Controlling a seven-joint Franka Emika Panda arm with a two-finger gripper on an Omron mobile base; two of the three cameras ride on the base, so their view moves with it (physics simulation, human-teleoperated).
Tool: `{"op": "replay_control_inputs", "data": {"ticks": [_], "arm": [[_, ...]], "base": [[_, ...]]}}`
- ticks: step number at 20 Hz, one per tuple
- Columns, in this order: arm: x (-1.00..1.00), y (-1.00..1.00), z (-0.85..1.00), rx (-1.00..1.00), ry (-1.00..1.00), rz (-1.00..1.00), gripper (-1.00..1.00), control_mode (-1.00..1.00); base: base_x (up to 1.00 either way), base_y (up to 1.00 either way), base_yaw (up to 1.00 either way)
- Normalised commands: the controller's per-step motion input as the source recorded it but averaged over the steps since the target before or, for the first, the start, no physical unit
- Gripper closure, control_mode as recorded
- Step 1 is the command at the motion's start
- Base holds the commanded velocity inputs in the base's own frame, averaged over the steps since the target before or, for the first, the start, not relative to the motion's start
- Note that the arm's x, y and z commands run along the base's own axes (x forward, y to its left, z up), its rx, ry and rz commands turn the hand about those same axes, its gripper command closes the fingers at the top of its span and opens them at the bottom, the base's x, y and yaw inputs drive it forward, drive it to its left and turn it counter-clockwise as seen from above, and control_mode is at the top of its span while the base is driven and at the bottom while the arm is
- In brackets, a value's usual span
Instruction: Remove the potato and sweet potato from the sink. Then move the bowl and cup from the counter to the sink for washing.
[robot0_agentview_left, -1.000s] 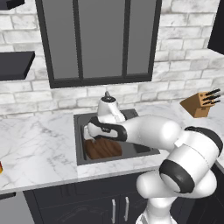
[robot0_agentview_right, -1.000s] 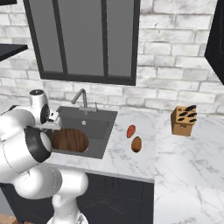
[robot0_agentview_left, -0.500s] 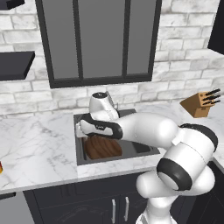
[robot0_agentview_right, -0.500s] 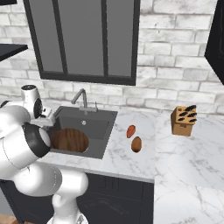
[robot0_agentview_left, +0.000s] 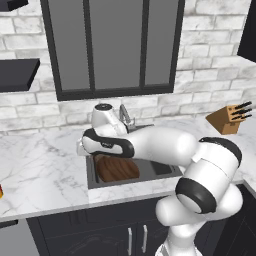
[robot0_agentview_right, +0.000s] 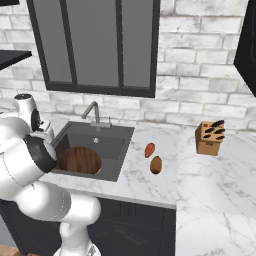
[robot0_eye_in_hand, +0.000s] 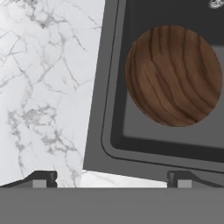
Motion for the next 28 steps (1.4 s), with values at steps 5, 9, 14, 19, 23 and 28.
{"op": "replay_control_inputs", "data": {"ticks": [5,9,14,19,23,28], "arm": [[-0.01,0.32,0.09,0.0,0.0,0.0,-1.0,-1.0],[-0.01,0.36,0.06,0.0,0.0,0.0,-1.0,-1.0],[-0.03,0.37,0.05,0.0,0.0,0.0,-1.0,-1.0],[-0.07,0.38,0.04,0.0,0.0,0.0,-1.0,-1.0],[-0.05,0.36,0.11,0.0,0.0,0.0,-1.0,-1.0],[-0.07,0.34,0.13,0.0,0.0,0.0,-1.0,-1.0]], "base": [[0.0,0.0,0.0],[0.0,0.0,0.0],[0.0,0.0,0.0],[0.0,0.0,0.0],[0.0,0.0,0.0],[0.0,0.0,0.0]]}}
